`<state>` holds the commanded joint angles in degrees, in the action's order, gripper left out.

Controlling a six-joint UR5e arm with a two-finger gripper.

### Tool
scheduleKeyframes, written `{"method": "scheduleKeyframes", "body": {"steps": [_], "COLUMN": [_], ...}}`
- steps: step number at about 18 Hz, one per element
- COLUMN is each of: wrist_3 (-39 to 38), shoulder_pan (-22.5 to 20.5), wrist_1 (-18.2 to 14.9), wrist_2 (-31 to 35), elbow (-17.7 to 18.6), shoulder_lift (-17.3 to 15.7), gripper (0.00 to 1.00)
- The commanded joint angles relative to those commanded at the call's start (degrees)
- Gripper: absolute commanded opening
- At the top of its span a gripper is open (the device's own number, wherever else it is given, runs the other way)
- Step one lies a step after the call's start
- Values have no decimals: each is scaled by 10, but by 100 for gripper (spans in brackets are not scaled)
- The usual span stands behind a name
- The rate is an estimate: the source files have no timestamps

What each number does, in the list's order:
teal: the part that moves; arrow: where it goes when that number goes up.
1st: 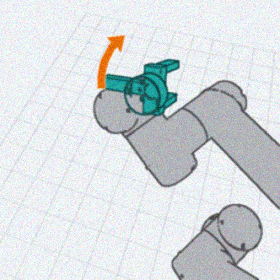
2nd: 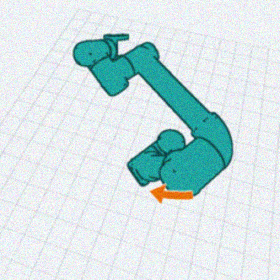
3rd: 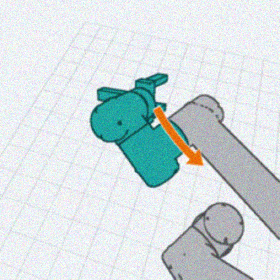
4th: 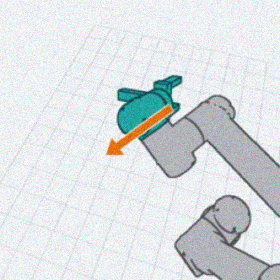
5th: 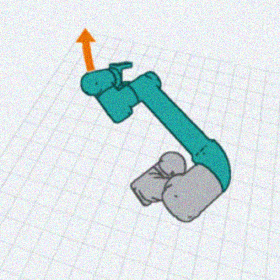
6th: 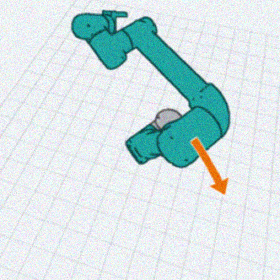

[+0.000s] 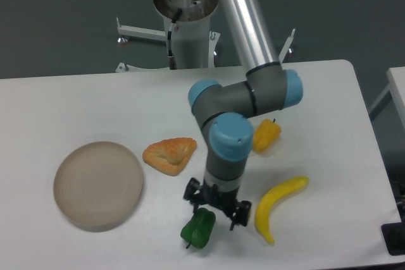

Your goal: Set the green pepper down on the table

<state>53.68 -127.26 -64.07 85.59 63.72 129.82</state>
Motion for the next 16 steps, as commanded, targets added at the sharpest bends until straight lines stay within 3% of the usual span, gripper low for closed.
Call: {"method": "scheduleKeyframes", "body": {"steps": [5,16], "wrist_3": [116,224], "shoulder_pan": [-40,-70], "wrist_1": [-1,0], "wrist_2": [26,39], "elbow": [-20,-45], "shoulder_lift": [5,24], "gripper": [100,100]}}
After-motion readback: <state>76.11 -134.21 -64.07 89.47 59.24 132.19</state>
